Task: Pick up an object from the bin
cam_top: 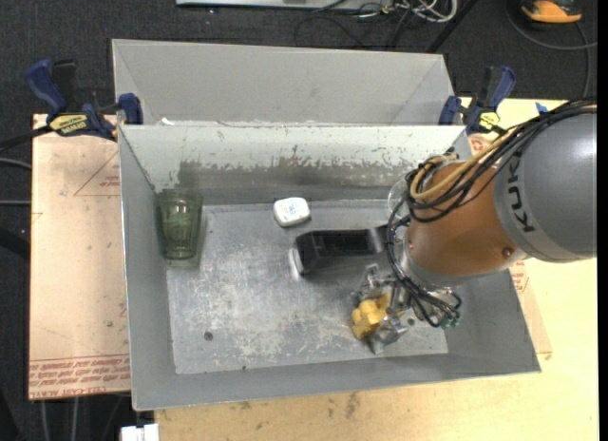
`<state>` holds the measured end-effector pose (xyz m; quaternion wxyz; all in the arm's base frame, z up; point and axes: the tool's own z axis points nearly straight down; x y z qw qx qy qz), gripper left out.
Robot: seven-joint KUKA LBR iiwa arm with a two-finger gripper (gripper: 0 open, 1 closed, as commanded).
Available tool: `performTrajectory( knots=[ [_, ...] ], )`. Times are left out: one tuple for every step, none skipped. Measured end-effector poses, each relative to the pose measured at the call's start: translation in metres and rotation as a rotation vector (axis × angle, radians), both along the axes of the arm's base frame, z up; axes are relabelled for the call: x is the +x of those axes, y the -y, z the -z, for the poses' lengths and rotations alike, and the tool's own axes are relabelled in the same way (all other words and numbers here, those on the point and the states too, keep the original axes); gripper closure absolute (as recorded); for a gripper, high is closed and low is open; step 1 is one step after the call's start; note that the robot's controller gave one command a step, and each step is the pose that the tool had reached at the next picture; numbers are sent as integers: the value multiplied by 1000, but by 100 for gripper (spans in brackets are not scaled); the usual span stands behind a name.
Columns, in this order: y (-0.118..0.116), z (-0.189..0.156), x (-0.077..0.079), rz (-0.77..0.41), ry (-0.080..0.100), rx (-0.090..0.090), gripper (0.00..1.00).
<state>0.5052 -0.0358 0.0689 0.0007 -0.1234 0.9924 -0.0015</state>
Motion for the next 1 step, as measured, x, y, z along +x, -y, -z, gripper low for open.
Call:
performTrajectory(
  knots=[
    [0, -13, -2, 1, -2, 1, 100]
  ],
)
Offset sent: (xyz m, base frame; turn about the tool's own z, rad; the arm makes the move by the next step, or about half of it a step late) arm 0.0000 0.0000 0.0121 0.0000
